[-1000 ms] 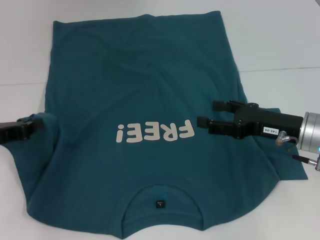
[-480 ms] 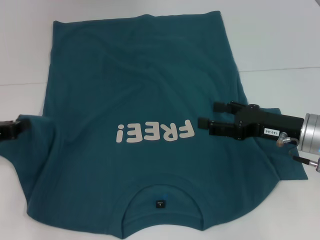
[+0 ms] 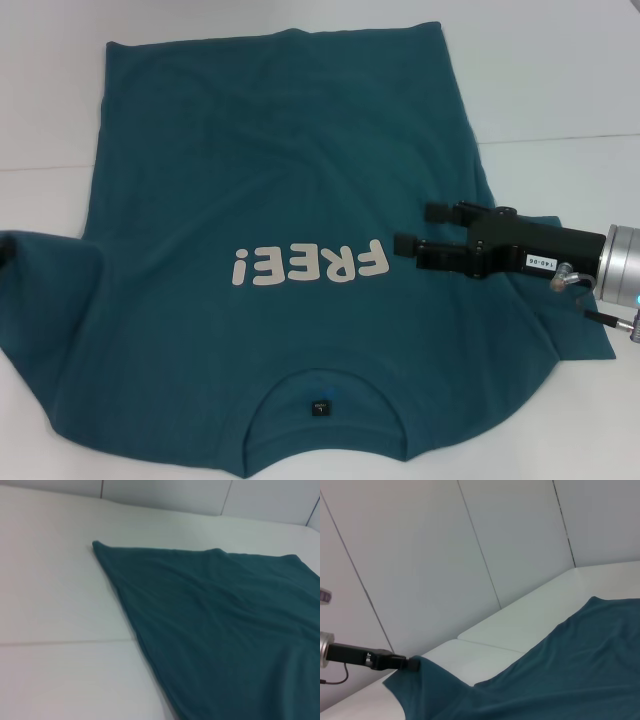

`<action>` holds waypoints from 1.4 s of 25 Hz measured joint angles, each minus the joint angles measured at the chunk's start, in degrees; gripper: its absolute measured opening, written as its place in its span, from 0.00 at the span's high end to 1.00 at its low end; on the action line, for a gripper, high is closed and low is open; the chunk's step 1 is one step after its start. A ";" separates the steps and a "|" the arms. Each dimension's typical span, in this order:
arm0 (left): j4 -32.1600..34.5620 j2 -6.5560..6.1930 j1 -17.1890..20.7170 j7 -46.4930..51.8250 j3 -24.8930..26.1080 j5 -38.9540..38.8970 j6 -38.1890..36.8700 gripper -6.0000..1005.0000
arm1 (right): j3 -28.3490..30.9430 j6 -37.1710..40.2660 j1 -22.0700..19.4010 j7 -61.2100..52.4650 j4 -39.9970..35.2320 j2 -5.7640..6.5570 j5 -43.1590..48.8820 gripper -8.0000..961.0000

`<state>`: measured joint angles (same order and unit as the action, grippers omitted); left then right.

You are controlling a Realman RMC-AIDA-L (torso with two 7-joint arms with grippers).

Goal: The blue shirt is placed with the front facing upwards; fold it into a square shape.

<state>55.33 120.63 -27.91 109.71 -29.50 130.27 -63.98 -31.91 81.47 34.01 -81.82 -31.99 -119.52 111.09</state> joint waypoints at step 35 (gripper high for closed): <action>8.12 2.82 -1.42 4.35 -4.68 -0.45 -7.61 0.97 | 0.00 -0.09 0.00 0.00 0.00 0.00 -0.26 0.02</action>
<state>63.46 123.44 -29.33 114.05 -34.19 129.83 -71.59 -31.91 81.38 34.01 -81.82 -31.99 -119.52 110.83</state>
